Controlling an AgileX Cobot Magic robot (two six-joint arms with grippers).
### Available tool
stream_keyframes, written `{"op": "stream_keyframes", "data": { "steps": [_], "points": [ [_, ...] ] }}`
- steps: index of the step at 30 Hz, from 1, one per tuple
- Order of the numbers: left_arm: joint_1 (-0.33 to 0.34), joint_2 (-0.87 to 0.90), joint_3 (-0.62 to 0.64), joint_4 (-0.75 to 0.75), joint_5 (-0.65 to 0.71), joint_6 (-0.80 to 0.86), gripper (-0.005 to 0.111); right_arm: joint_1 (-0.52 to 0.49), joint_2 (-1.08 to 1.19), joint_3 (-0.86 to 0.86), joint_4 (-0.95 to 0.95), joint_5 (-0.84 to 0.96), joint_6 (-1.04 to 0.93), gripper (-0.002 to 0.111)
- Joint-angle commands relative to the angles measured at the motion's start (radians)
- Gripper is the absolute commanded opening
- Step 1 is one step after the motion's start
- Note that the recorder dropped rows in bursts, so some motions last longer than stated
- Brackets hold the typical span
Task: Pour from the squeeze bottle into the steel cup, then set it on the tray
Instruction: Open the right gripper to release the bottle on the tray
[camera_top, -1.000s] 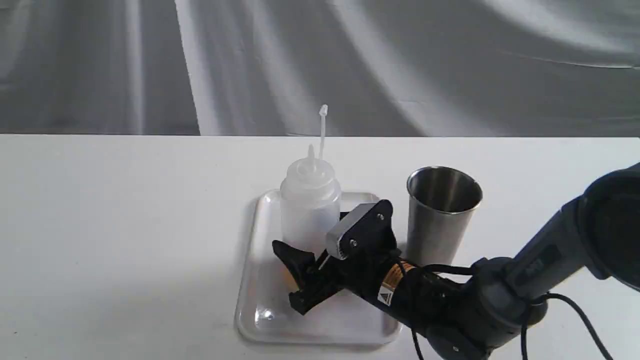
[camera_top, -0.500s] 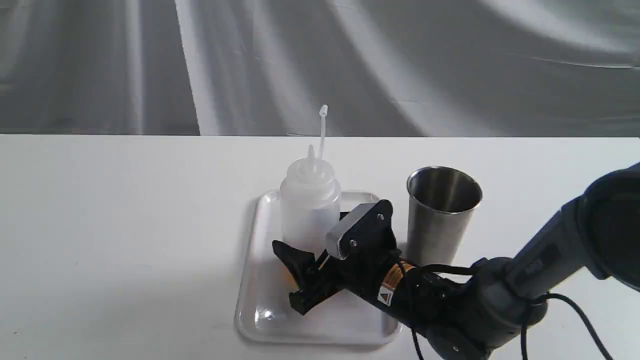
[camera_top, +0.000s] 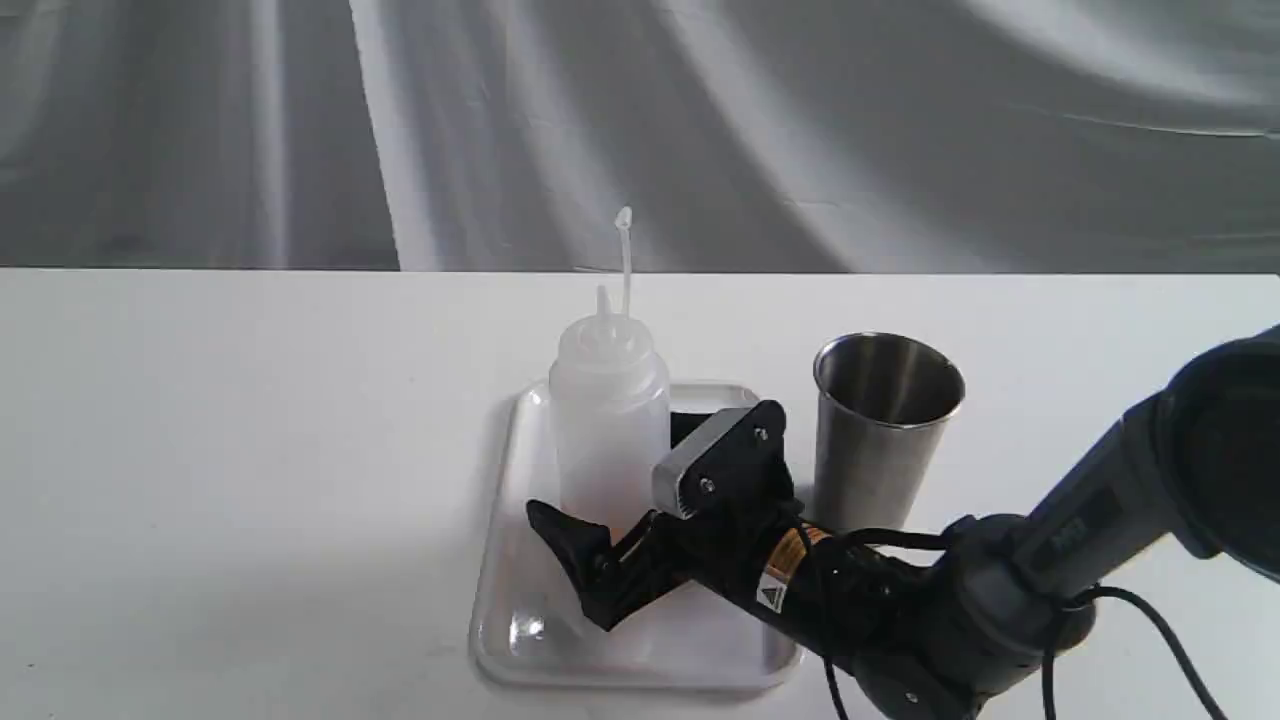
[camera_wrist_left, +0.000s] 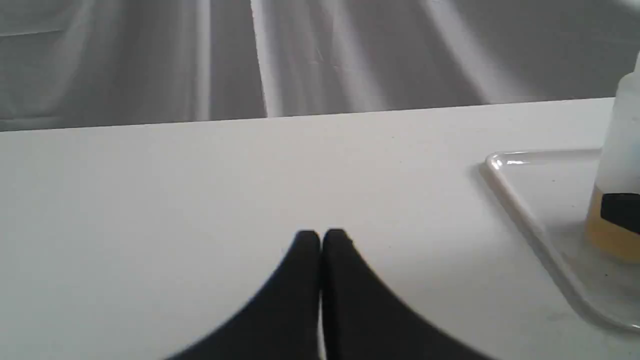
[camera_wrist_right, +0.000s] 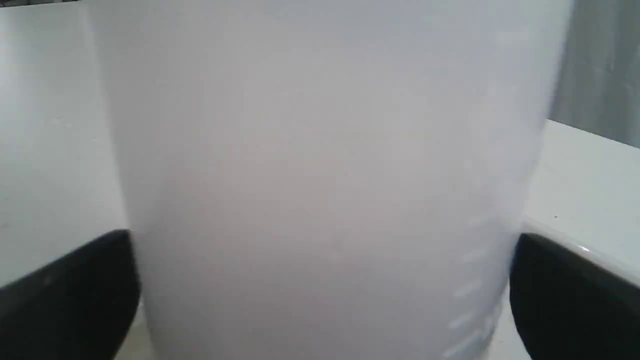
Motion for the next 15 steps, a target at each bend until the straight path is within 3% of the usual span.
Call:
{"op": "stream_keyframes", "data": {
  "steps": [1, 15],
  "points": [
    [-0.005, -0.003, 0.004, 0.001, -0.008, -0.006, 0.000, 0.000, -0.010, -0.004, -0.004, 0.005, 0.005, 0.105],
    [-0.005, -0.003, 0.004, 0.001, -0.008, -0.005, 0.000, 0.000, -0.129, 0.099, -0.014, 0.012, 0.013, 0.105]
  ]
}}
